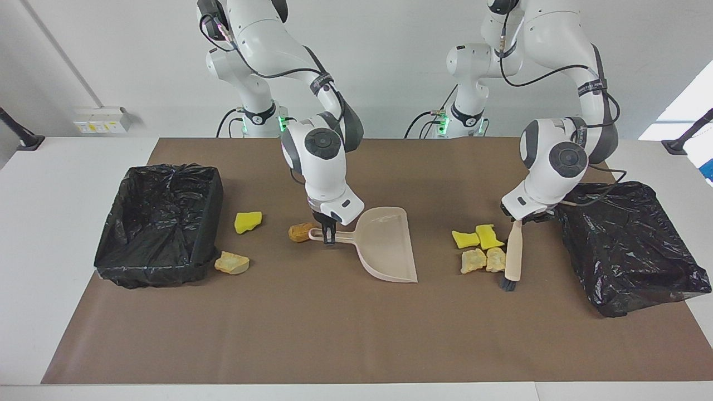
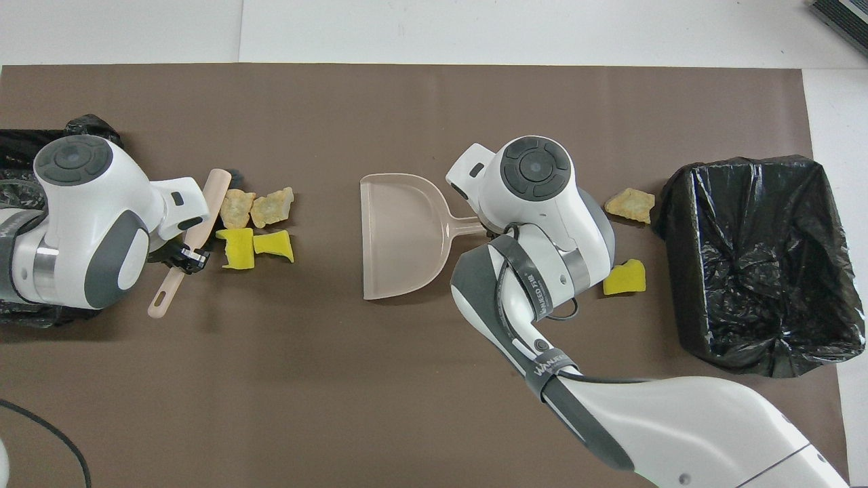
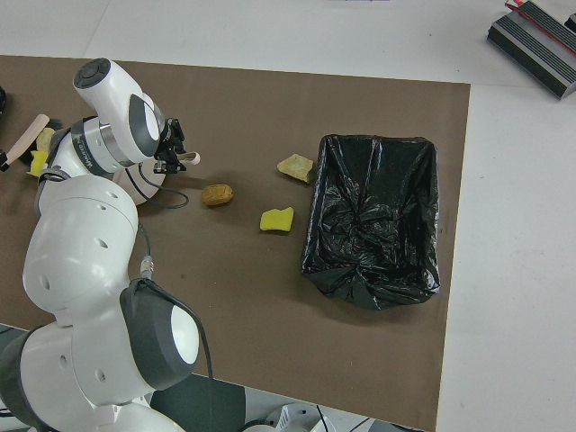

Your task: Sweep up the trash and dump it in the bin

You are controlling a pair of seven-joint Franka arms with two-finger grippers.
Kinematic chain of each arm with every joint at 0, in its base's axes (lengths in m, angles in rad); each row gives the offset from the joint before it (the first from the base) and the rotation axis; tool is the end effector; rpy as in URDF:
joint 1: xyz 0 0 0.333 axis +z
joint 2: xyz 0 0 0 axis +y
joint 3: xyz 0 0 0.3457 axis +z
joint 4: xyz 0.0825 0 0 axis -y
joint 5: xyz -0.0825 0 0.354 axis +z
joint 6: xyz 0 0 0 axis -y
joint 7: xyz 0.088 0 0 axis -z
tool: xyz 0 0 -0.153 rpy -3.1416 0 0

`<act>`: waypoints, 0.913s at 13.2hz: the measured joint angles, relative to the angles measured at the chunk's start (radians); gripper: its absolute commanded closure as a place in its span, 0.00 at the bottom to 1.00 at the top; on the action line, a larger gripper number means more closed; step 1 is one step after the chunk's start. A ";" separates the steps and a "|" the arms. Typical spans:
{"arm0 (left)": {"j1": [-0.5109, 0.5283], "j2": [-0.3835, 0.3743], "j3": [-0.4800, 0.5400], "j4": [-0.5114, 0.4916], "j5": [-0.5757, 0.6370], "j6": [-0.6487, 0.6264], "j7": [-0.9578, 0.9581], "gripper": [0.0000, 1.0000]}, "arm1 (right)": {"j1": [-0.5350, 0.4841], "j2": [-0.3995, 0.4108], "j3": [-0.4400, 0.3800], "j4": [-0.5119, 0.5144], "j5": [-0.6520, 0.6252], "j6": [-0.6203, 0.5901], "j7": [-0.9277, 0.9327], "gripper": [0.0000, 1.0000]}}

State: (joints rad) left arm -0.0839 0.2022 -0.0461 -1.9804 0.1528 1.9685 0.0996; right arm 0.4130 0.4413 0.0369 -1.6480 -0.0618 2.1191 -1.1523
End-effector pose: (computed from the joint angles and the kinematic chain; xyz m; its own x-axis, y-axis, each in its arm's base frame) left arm 0.5392 -0.0534 0.3521 0.9326 -0.2814 -0.2258 -0.3083 -0.9467 -0.0935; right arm 0.6006 0.2812 0.3565 -0.0585 0.9980 -0.0226 0.9973 0.0594 0.0426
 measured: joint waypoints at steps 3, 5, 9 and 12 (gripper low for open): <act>-0.026 -0.006 0.000 -0.009 -0.081 0.001 -0.077 1.00 | 0.000 0.000 0.000 -0.001 0.000 0.000 0.000 1.00; -0.058 -0.007 0.000 -0.009 -0.140 0.001 -0.085 1.00 | 0.000 0.000 0.000 -0.001 0.000 0.000 0.000 1.00; -0.193 -0.007 -0.002 -0.013 -0.234 0.006 -0.122 1.00 | -0.001 0.000 0.000 -0.002 0.000 0.000 0.000 1.00; -0.296 -0.007 -0.002 -0.013 -0.287 0.021 -0.195 1.00 | -0.001 0.000 -0.001 -0.010 0.000 0.008 0.000 1.00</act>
State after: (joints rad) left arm -0.3802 0.1952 -0.0486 -1.9932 -0.1346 1.9894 -0.0952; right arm 0.4117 0.4408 0.0356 -1.6579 -0.0618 2.1268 -1.1523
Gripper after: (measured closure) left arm 0.744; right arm 0.674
